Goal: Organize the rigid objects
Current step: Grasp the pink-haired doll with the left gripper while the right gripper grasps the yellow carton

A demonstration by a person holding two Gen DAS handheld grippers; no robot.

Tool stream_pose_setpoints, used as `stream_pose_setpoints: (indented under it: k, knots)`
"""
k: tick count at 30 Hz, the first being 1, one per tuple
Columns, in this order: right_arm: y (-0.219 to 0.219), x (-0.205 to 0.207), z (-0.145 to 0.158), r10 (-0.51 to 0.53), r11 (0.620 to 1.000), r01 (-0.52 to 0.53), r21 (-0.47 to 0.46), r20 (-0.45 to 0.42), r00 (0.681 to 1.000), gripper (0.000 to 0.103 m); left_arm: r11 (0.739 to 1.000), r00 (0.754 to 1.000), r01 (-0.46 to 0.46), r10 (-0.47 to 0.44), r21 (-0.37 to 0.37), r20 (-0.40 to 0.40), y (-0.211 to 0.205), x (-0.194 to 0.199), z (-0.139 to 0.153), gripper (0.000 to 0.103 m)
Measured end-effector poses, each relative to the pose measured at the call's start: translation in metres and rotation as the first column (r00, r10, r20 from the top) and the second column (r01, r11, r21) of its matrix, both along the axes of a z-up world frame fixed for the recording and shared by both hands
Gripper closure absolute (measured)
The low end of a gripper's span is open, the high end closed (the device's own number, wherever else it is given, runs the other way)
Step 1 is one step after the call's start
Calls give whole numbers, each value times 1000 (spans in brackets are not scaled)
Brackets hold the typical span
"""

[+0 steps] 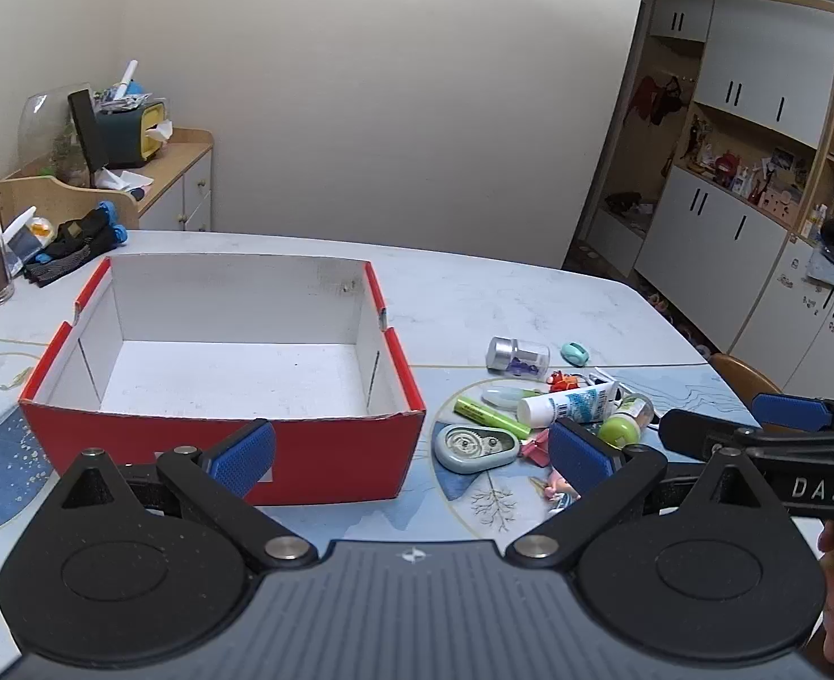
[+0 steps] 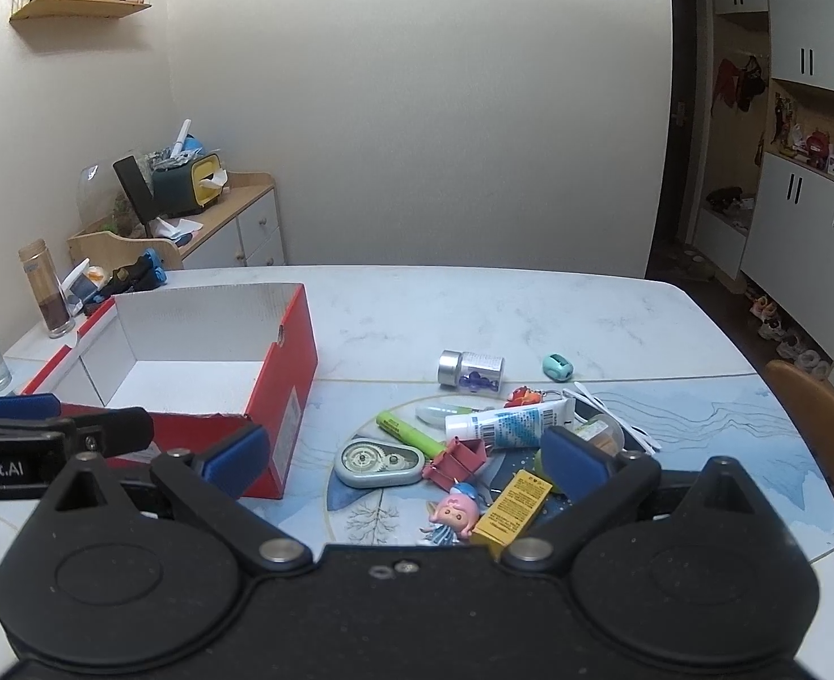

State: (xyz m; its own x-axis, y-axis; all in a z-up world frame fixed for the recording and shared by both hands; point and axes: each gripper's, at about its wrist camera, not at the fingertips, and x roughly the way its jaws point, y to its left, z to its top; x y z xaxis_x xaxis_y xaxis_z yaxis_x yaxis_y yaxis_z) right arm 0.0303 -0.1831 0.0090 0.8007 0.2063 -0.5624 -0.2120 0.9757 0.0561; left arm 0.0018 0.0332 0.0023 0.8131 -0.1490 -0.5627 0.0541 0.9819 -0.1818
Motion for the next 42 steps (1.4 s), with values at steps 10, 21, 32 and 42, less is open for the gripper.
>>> stream_pose_setpoints:
  k: [10,21,32,42]
  knots:
    - [-42,19,-12,-68,998,68,-6,-24,997,6,998,999,43,-43,45,-8,-29,14,-7,0]
    - [-91,61,-46,-58,997,51,-58,-129,990,19,986,990,133,-128,97,-56,-90,54,-43,0]
    - [-87,111,-90,31,998,-48,-48,-305,952,21,969,981,175,-156,171,-119,-135,83,-100,0]
    - [-76,141,-115,34,998,-50,-30,-406,913,31,954,972,208,-177,215,-156,-152,98,-128,7]
